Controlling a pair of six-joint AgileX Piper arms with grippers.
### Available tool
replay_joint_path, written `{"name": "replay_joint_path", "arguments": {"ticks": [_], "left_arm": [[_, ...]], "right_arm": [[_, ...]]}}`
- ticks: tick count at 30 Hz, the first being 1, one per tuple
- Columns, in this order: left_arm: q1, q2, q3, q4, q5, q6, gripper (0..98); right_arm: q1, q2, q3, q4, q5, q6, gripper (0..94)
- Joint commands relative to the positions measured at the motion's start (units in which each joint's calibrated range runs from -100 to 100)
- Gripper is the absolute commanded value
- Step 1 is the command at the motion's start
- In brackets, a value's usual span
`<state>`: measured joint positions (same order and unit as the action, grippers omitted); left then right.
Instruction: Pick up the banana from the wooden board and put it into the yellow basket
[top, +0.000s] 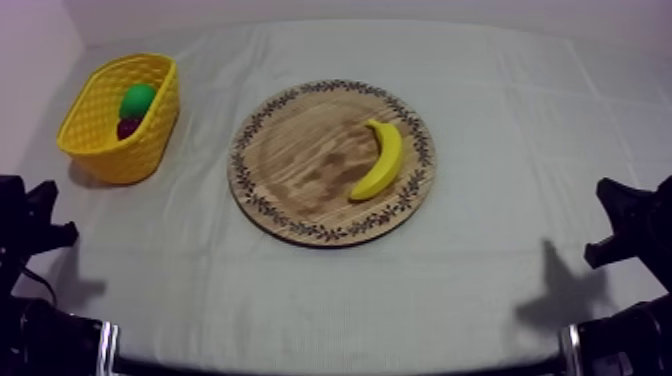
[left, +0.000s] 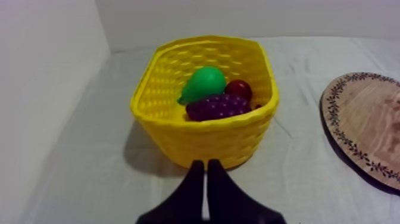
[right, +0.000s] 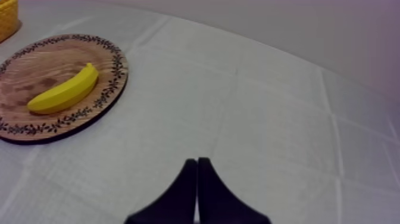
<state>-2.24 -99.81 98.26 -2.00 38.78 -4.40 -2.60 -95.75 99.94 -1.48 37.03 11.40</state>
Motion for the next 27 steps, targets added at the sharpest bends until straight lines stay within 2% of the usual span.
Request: {"name": "replay_joint_path", "arguments": {"ticks": [1, 27], "left_arm": [[0.0, 0.0, 0.0, 0.02, 0.0, 0.0, 0.0], [-1.2, 0.0, 0.0, 0.02, 0.0, 1.0, 0.0]], "right_arm": [[0.0, 0.0, 0.0, 0.0, 0.0, 0.0, 0.3], [0.0, 0.0, 0.0, 0.0, 0.0, 0.0, 0.3]]}}
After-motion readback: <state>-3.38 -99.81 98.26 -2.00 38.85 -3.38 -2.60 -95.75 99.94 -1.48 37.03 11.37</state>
